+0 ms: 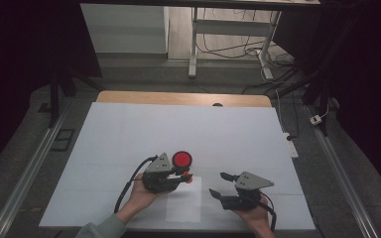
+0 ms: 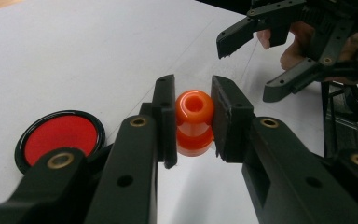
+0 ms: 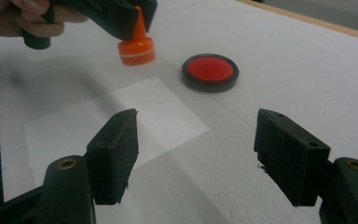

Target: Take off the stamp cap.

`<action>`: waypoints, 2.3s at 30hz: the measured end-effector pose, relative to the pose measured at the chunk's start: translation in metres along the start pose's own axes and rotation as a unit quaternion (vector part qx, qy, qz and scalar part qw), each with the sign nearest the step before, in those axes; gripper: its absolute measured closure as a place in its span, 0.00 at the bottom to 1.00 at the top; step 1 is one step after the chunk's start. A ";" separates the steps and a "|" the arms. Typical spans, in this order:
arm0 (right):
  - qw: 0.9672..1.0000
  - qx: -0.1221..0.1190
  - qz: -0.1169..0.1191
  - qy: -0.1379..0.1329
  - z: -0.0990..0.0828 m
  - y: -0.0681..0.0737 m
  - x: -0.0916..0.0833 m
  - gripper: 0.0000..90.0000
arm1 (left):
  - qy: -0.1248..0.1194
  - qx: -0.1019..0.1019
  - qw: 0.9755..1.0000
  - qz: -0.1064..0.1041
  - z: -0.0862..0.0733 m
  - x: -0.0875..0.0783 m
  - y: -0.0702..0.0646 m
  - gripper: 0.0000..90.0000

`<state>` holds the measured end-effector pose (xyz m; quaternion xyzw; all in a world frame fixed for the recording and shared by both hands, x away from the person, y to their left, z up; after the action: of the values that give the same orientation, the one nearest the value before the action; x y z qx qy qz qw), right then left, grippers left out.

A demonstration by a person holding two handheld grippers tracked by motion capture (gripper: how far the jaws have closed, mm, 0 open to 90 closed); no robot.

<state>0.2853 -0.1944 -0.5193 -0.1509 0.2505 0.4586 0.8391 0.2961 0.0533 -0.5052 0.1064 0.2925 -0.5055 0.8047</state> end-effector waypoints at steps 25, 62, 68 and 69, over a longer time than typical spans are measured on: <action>0.999 -0.033 0.012 0.021 0.020 0.028 0.042 0.36 | 0.000 -0.003 1.000 -0.009 -0.001 0.004 -0.003 0.80; 0.998 -0.050 0.018 0.043 0.025 0.037 0.054 0.71 | 0.000 0.007 1.000 -0.021 -0.001 0.007 -0.010 0.81; 0.998 -0.045 0.020 0.041 0.025 0.037 0.054 0.72 | -0.003 0.008 1.000 -0.019 -0.001 0.006 -0.010 0.81; 0.998 -0.046 0.020 0.038 0.025 0.037 0.054 0.72 | -0.004 0.009 1.000 -0.018 -0.001 0.006 -0.010 0.81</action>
<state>0.2857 -0.1252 -0.5291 -0.2022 0.2638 0.4800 0.8118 0.2889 0.0447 -0.5085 0.1061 0.2870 -0.5231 0.7955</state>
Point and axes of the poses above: each handheld gripper's, and its own axes: x roughly forward along the jaws, z roughly out of its top, y roughly to its left, the point moved 3 cm from there along x, roughly forward along the jaws, and after that the axes turned 8 degrees about y, right-handed, at the moved point
